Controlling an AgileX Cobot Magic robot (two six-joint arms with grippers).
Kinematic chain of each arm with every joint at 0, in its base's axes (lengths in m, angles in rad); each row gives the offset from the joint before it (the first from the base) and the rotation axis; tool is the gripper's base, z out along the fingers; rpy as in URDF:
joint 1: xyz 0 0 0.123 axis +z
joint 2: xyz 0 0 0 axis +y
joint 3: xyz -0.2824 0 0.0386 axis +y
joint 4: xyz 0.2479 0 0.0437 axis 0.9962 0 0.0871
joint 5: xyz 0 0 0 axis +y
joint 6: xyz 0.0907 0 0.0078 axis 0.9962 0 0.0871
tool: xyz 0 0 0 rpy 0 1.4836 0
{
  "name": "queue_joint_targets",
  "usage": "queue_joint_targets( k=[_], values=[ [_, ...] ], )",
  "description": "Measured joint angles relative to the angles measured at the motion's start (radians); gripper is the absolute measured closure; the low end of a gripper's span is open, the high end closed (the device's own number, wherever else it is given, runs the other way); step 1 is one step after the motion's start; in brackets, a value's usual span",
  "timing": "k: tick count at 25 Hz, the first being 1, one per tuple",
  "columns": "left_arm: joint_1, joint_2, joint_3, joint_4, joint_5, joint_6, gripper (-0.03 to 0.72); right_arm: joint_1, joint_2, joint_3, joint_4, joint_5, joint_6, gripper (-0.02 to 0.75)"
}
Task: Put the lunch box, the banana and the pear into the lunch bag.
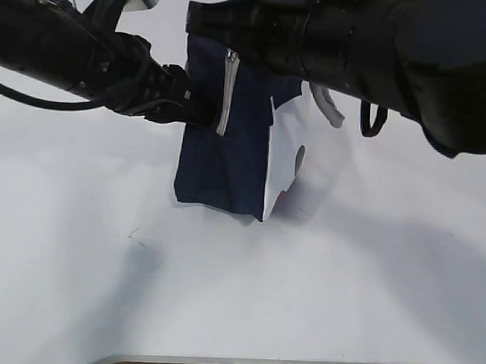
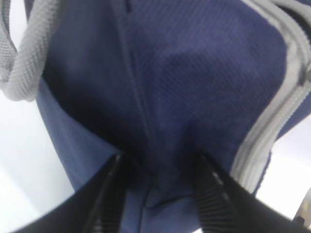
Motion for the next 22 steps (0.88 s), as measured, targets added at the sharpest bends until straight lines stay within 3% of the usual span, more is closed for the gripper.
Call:
queue_joint_targets(
  k=[4, 6, 15, 22],
  values=[
    [0.0, 0.002, -0.002, 0.012, 0.024, 0.008, 0.614, -0.002, 0.0, 0.0, 0.006, 0.004, 0.0, 0.737],
    [0.0, 0.002, -0.002, 0.031, 0.045, 0.01, 0.67, -0.002, 0.001, 0.0, 0.006, 0.004, 0.0, 0.737],
    [0.0, -0.023, -0.004, 0.261, 0.149, 0.012, 0.685, -0.002, 0.002, -0.001, 0.006, 0.002, 0.0, 0.737],
    [0.0, -0.029, -0.004, 0.319, 0.202, 0.012, 0.686, -0.027, 0.002, -0.005, 0.022, -0.014, -0.012, 0.737]
  ],
)
